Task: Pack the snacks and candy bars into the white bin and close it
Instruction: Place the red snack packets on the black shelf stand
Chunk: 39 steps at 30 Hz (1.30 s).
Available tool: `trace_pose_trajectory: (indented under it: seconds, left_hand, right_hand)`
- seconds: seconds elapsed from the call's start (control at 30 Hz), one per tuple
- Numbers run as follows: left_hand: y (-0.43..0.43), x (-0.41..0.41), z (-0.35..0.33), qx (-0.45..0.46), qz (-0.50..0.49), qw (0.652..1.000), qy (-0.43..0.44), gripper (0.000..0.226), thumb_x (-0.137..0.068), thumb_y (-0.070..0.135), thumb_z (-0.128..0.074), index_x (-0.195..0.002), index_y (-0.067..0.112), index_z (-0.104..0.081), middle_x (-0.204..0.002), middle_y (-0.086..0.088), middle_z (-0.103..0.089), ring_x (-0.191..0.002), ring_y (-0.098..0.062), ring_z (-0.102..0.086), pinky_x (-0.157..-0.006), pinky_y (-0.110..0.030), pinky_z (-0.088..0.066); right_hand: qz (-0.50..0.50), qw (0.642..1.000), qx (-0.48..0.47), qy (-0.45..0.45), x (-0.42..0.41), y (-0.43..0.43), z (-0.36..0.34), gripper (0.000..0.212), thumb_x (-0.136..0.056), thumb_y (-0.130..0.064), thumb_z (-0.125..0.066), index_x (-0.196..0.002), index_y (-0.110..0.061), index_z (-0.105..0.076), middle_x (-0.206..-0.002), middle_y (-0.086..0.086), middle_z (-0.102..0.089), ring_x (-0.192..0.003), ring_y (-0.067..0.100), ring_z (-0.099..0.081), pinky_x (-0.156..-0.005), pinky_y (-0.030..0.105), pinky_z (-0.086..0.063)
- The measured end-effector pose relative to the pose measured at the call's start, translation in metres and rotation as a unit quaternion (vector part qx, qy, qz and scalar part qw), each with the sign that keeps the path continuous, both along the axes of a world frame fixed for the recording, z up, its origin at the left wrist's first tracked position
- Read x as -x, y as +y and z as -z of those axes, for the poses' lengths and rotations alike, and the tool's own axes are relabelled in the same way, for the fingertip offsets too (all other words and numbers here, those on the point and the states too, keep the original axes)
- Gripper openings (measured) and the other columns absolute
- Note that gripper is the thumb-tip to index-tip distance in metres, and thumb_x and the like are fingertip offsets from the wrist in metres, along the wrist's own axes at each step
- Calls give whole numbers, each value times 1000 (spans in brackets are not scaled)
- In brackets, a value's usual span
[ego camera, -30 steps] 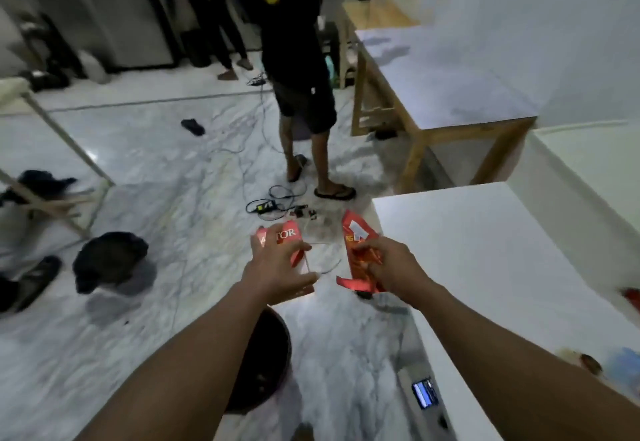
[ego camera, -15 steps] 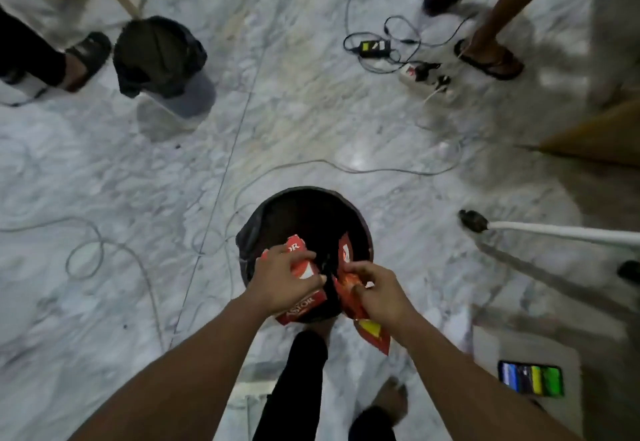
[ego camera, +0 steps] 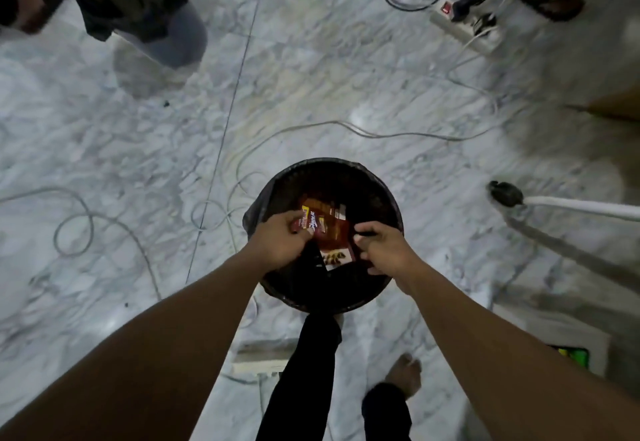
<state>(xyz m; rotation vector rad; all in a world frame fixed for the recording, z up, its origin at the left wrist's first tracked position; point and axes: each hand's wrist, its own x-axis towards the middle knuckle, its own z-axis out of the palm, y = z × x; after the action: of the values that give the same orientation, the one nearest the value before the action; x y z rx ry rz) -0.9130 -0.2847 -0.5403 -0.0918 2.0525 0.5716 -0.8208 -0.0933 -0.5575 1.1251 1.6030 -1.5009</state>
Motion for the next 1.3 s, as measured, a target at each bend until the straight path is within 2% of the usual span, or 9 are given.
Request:
trace_pose_trajectory:
  seconds: [0.13, 0.33, 0.43, 0.57, 0.67, 0.93, 1.03, 1.2, 1.3]
  left_hand:
    - [29, 3, -60, -18, 90, 996, 4, 50, -90, 42, -61, -138, 35, -52, -135, -3, -62, -127, -25, -55, -109, -34, -41]
    - [97, -7, -182, -48, 241, 969, 30, 58, -89, 44, -58, -145, 33, -43, -127, -1, -65, -122, -25, -57, -104, -42, -46]
    - [131, -21, -243, -83, 290, 952, 42, 59, -89, 46, -58, -144, 32, -44, -130, -4, -64, -112, -24, -64, -99, -42, -50]
    - [176, -60, -311, -111, 368, 919, 90, 57, -91, 48, -59, -143, 31, -47, -134, -5, -61, -126, -23, -55, -104, -35, -41]
    - [212, -104, -356, -129, 429, 888, 102, 57, -91, 47, -60, -143, 29, -47, -133, -6, -62, -125, -24, -55, -100, -34, -42]
    - [301, -293, -471, -226, 565, 781, 139, 51, -90, 42, -64, -138, 28, -53, -133, -2, -62, -116, -21, -61, -102, -33, -47]
    - [332, -374, -508, -261, 614, 726, 164, 49, -91, 46, -60, -137, 31, -53, -132, 3, -63, -123, -20, -57, -106, -35, -43]
    - [369, -506, -561, -320, 687, 630, 170, 46, -90, 41, -63, -134, 28, -56, -121, 0, -69, -115, -17, -60, -100, -28, -45]
    - [388, -588, -586, -345, 736, 559, 162, 46, -91, 34, -62, -135, 22, -56, -128, 0, -66, -116, -19, -62, -97, -28, -47]
  right_hand:
    - [-21, 999, -25, 23, -3, 19, -62, 20, -94, -22, -61, -114, -20, -64, -92, 5, -64, -76, 20, -59, -57, 28, -47]
    - [8, 995, -81, 49, -39, 56, -190, 20, -90, -29, -64, -109, -26, -66, -100, 3, -62, -86, 19, -58, -64, 25, -44]
    - [31, 990, -116, 78, -66, 76, -256, 20, -90, -30, -63, -110, -28, -66, -94, 1, -64, -85, 18, -62, -65, 26, -46]
    - [64, 971, -185, 136, -117, 100, -332, 19, -90, -28, -63, -109, -27, -66, -80, -4, -62, -82, 17, -63, -63, 27, -46]
    - [84, 953, -243, 160, -174, 120, -382, 24, -90, -26, -63, -114, -22, -67, -93, -2, -67, -76, 12, -63, -62, 20, -46]
    - [179, 901, -371, 136, -402, 149, -494, 26, -89, -31, -63, -115, -31, -66, -96, 3, -71, -90, 20, -68, -68, 23, -46]
    - [219, 872, -422, 122, -490, 154, -536, 25, -91, -28, -63, -116, -27, -65, -94, 1, -69, -85, 17, -67, -70, 23, -49]
    - [299, 821, -480, 76, -626, 148, -595, 31, -90, -15, -60, -120, -21, -65, -94, 0, -61, -78, 16, -56, -58, 15, -37]
    - [375, 778, -501, 48, -703, 133, -618, 22, -91, -21, -63, -112, -26, -67, -87, 1, -67, -83, 21, -67, -58, 19, -41]
